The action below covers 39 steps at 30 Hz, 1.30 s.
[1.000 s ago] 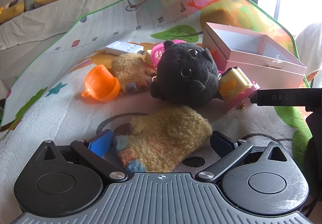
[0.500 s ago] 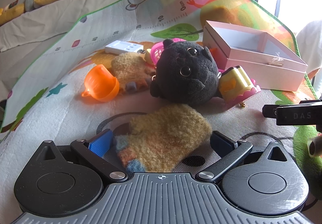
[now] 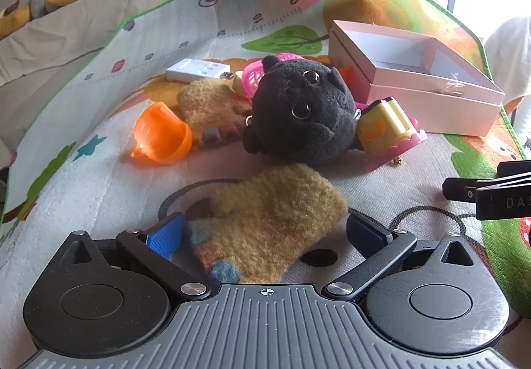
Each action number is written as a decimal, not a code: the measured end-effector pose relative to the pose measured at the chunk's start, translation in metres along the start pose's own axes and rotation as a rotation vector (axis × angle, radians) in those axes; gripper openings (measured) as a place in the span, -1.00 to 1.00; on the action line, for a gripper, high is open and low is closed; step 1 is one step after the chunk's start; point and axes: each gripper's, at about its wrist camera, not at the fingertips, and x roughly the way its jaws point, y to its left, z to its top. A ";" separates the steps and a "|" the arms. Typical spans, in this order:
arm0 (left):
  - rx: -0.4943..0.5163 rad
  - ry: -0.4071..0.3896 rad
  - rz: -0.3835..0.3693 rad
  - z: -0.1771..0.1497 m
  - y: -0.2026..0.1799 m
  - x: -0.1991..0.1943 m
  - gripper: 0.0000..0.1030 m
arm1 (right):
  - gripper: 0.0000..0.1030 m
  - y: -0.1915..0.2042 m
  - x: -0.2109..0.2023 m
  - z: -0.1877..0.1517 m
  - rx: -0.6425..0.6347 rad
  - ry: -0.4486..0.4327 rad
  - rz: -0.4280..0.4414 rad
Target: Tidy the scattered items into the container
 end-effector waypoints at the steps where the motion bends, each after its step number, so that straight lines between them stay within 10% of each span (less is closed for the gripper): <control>1: 0.011 0.005 -0.011 0.000 0.001 -0.001 1.00 | 1.00 0.000 0.000 0.000 -0.002 0.003 0.003; 11: 0.016 -0.090 -0.090 -0.007 0.016 -0.024 1.00 | 1.00 0.010 -0.023 -0.014 -0.056 -0.111 0.074; 18: 0.006 -0.259 -0.001 0.007 0.033 -0.057 1.00 | 0.99 0.037 -0.035 -0.007 -0.136 -0.248 0.160; 26: -0.144 -0.179 0.002 0.004 0.063 -0.044 1.00 | 0.60 0.077 -0.012 0.016 -0.213 -0.270 0.177; 33: -0.123 -0.174 -0.024 -0.003 0.058 -0.044 1.00 | -0.12 0.086 -0.005 0.020 -0.278 -0.240 0.213; 39: 0.019 -0.147 -0.069 -0.010 0.038 -0.043 1.00 | -0.25 0.063 -0.020 0.003 -0.255 -0.175 0.235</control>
